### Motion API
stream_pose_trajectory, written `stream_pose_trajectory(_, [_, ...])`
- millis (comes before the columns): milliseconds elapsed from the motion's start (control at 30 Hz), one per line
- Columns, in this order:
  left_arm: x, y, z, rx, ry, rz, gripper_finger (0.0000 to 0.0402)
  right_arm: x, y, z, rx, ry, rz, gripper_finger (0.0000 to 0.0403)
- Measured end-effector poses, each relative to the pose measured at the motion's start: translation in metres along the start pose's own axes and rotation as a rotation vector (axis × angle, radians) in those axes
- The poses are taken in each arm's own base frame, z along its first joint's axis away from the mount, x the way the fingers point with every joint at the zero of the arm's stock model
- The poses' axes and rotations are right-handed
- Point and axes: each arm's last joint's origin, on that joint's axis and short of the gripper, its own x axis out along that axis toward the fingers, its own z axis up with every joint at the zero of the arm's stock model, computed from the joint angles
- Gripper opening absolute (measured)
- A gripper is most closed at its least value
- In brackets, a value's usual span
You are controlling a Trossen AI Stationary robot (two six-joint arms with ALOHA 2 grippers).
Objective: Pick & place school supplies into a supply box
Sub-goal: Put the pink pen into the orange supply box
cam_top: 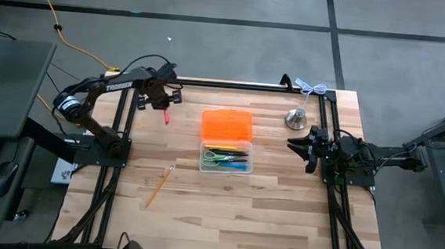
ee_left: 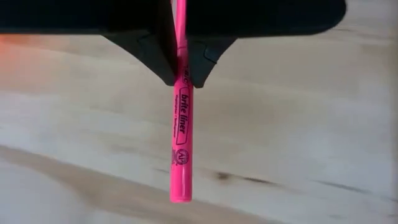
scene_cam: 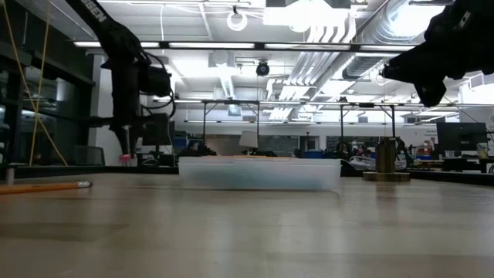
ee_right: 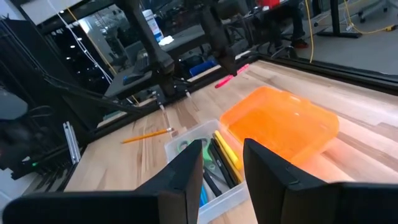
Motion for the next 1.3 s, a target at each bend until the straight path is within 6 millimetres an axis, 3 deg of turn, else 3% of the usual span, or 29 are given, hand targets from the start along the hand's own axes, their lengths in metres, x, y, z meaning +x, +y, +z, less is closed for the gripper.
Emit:
stream_pose_trajectory(433, [-0.068, -0.008, -0.003, 0.055, -0.168, -0.481, 0.0031, 0.000, 0.000, 0.000, 0.001, -0.005, 0.000, 0.0094])
stream_pose_trajectory(700, [-0.107, -0.025, -0.016, 0.175, -0.305, -0.801, 0.0034, 0.000, 0.000, 0.000, 0.001, -0.005, -0.001, 0.0094])
stream_pose_trajectory(933, [-0.130, -0.046, -0.029, 0.322, -0.348, -1.084, 0.0033, 0.000, 0.000, 0.000, 0.003, -0.006, -0.001, 0.0094])
stream_pose_trajectory(1300, [-0.154, -0.065, -0.057, 0.497, -0.349, -1.363, 0.0033, 0.000, 0.000, 0.001, 0.004, -0.009, 0.001, 0.0094])
